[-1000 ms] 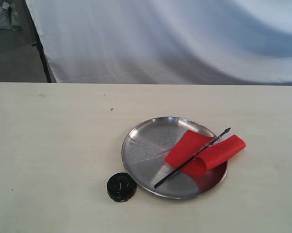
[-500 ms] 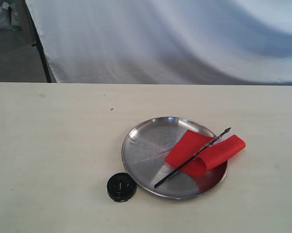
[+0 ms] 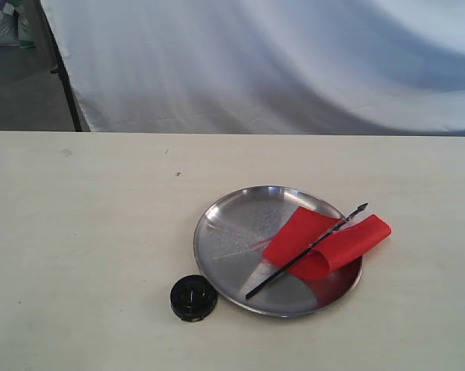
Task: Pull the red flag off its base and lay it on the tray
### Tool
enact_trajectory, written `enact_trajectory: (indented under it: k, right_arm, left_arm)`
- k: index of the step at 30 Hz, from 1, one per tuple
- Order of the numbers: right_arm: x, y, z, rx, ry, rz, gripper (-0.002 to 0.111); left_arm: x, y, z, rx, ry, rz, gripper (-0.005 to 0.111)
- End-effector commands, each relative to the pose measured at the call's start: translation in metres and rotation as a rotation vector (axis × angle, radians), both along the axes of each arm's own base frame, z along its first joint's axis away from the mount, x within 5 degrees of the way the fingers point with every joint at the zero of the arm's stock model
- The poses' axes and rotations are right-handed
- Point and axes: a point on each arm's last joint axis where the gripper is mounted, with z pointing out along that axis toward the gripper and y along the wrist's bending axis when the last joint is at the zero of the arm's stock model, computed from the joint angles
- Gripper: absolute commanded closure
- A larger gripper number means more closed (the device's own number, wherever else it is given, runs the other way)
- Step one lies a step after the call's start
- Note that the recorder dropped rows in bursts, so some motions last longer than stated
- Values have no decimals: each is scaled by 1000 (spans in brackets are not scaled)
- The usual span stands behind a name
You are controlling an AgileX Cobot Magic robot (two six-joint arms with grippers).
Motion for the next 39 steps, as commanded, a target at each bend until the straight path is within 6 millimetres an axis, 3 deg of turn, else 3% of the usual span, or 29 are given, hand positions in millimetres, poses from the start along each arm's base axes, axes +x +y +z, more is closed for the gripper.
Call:
enact_trajectory:
  k: [1,6,17,27,39]
  right_arm:
    - [0,0,0,-7,-9,-4,108]
    - [0,0,0,-7,-9,-4,108]
    - [0,0,0,-7,-9,-4,108]
    - [0,0,0,-6,-12,-4,108]
    - [0,0,0,-6,-12,-4,108]
  left_arm:
    - [3,5,-1,-5,0,107,107]
    - [9,16,-1,-5,-1,337,107]
    - [11,28,-1,-11,1,576,107]
    - [12,34,-1,-11,0,682,107]
    - [12,35,-1,-11,0,692,107]
